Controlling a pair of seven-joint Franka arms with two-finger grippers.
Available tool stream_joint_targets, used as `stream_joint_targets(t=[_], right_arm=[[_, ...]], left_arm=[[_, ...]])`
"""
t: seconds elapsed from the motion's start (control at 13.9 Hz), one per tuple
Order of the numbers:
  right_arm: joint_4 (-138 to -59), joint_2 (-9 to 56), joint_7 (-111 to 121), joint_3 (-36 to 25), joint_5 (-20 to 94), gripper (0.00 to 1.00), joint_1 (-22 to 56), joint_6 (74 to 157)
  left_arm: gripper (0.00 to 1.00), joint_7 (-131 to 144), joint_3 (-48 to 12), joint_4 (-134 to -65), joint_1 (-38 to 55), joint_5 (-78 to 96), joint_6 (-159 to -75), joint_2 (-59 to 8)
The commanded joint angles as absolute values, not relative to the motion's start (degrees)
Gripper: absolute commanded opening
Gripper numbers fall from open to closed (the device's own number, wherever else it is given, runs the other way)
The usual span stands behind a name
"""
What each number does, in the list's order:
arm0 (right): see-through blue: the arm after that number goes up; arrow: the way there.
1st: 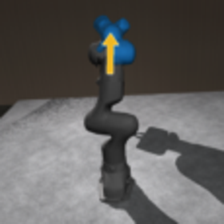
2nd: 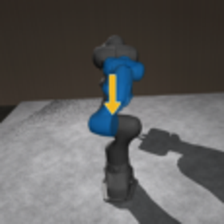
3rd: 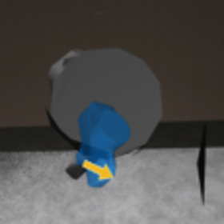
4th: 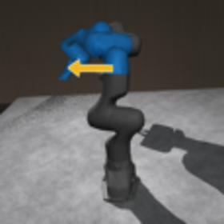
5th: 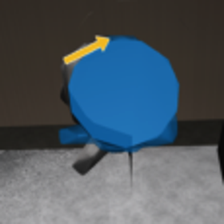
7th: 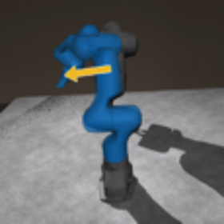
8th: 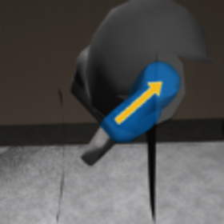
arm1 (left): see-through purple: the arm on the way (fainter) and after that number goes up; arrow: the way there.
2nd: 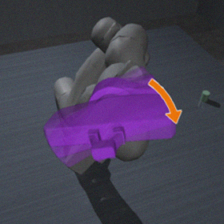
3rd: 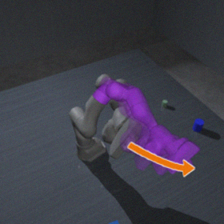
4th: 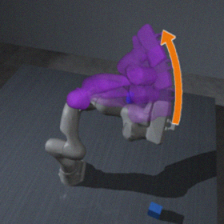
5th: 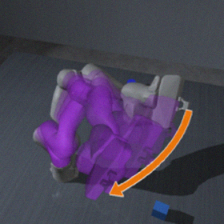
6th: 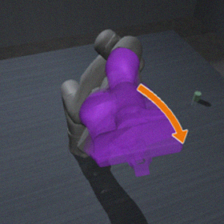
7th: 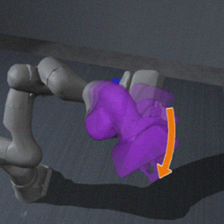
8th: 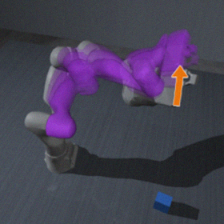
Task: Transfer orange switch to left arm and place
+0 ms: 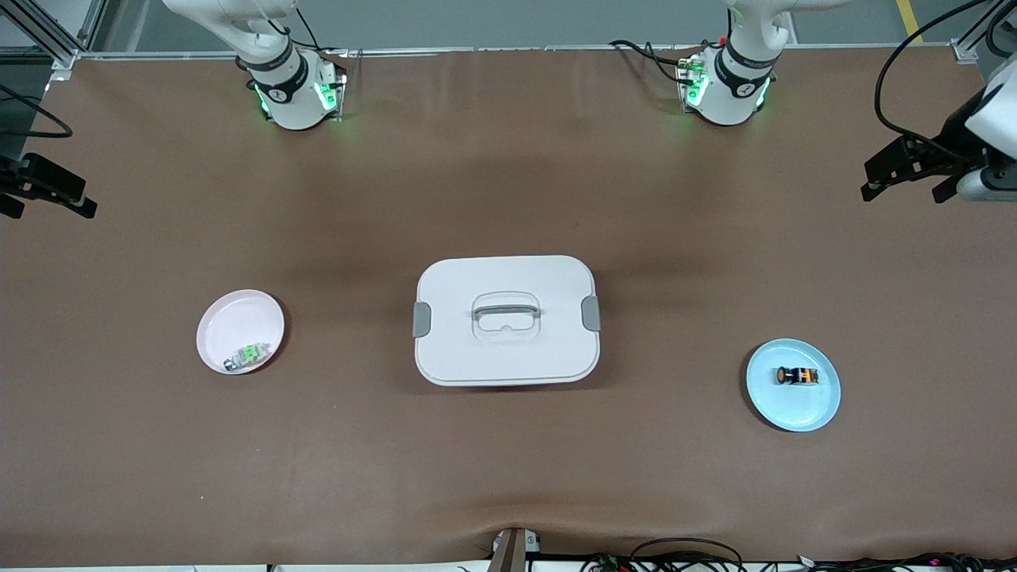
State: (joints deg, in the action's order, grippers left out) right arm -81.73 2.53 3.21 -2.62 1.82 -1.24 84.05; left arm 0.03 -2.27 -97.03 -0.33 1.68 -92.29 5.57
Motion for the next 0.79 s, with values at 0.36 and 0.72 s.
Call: stream_joint_targets(t=[0.36,0.72], right_arm=[[-82.18,1.58,5.01,-1.93,1.23,1.00,-1.93,83.50],[-82.18,1.58,5.01,-1.93,1.32,1.00,-1.93,83.50]], left_arm=[[1.00,0.00,-2.55,-95.71,-0.35,2.02,-86.75,4.13],[1.00,-0.17,-2.55,-95.45,-0.53,1.93,-86.92,3.52]])
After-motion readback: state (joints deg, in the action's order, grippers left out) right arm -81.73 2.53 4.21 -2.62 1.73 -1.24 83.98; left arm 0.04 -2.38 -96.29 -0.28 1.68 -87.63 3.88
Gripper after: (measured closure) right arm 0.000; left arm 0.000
